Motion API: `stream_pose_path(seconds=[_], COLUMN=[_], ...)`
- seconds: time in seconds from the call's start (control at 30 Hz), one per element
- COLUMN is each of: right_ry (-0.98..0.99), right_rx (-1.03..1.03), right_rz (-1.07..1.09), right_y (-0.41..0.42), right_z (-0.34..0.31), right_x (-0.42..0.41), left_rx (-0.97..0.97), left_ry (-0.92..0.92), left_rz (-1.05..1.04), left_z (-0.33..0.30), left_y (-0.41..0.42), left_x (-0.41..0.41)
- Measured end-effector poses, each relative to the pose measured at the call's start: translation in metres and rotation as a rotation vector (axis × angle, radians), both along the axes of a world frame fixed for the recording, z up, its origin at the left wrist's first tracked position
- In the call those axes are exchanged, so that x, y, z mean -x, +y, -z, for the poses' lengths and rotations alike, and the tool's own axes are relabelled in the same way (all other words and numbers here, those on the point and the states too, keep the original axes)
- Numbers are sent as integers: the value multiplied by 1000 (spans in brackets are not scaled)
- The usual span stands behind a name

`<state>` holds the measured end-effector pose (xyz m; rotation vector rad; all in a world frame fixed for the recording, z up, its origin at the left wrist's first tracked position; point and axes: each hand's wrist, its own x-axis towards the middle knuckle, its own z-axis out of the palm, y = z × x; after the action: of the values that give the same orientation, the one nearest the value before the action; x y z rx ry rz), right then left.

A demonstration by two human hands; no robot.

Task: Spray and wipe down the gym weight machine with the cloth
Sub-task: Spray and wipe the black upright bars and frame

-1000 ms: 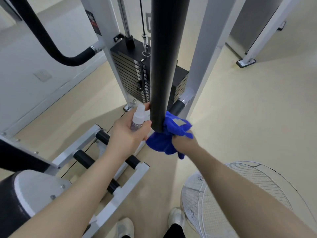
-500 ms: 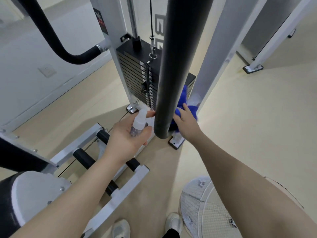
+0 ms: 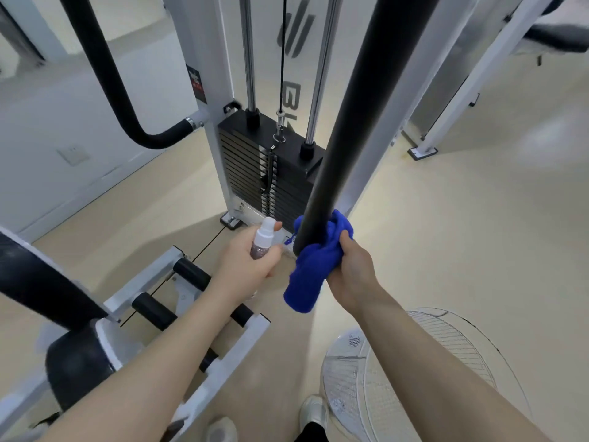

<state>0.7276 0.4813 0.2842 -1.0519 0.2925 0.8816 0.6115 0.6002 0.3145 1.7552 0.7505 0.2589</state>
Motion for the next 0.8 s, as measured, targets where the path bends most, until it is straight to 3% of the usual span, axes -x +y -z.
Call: stream_pose_path(seconds=[0.1, 0.27, 0.43, 0.5, 0.63, 0.8], right_ry=[71, 67, -623, -836, -934, -954], right_rx=[-4, 296, 660, 692, 661, 616], right_rz=[160, -37, -316, -375, -481, -482], right_y=[8, 45, 79, 95, 110, 148], right_z=[-35, -73, -106, -124, -144, -177], right_x=[25, 62, 77, 89, 92, 76], left_rx=[-36, -179, -282, -332, -404, -446], left_ry=[-12, -41, -103, -161, -211, -257], left_rz=[46, 108, 162, 146, 185, 64], left_z=[-19, -56, -78, -92, -112, -140], left_y=[6, 30, 62, 82, 97, 135], left_x=[8, 32, 63, 78, 87, 72])
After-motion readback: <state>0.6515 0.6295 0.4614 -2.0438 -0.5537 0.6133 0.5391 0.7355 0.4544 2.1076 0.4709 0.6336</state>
